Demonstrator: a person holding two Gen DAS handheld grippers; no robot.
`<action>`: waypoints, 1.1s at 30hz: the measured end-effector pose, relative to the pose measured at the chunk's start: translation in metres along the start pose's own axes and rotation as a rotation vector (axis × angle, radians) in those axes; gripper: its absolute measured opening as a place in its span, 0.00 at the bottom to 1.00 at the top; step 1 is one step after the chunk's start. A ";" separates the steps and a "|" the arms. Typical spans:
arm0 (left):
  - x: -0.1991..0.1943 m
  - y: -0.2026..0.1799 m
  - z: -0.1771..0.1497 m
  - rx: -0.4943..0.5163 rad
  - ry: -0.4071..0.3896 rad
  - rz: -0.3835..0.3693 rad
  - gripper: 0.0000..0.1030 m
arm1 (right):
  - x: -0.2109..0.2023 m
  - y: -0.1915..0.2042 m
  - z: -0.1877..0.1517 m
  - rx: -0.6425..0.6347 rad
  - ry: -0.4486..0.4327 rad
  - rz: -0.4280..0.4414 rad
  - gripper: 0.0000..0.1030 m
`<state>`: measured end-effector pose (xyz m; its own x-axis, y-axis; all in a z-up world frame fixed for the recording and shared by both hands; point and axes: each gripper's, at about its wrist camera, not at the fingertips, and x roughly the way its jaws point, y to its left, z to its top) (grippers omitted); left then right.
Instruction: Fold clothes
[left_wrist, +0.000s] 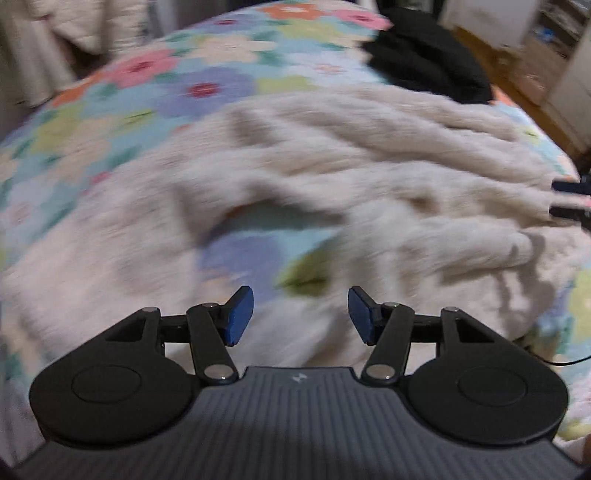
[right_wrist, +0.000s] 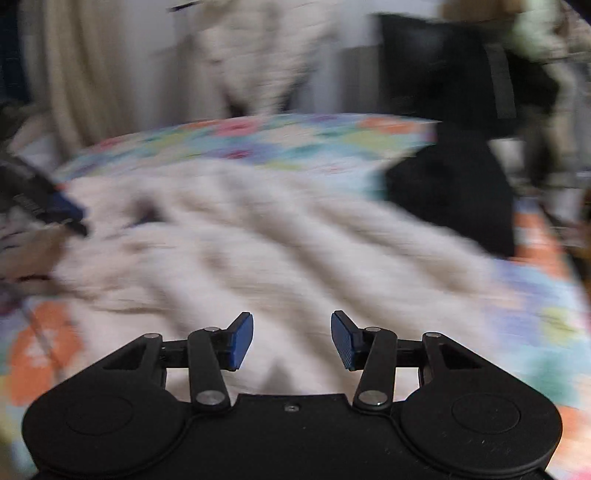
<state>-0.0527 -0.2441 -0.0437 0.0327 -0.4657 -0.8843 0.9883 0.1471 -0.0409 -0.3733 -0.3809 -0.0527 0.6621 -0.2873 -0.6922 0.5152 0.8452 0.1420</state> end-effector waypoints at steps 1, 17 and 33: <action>-0.007 0.010 -0.004 -0.027 -0.001 0.020 0.54 | 0.010 0.012 0.004 -0.018 0.007 0.072 0.51; -0.083 0.133 -0.127 -0.498 -0.148 0.182 0.69 | 0.143 0.156 0.045 -0.265 0.179 0.548 0.51; -0.039 0.114 -0.216 -0.661 -0.479 0.216 0.78 | 0.190 0.145 0.097 -0.391 0.040 0.084 0.39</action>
<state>0.0267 -0.0202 -0.1142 0.4184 -0.6665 -0.6171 0.6674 0.6864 -0.2889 -0.1199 -0.3571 -0.0947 0.6675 -0.1991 -0.7175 0.2095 0.9749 -0.0757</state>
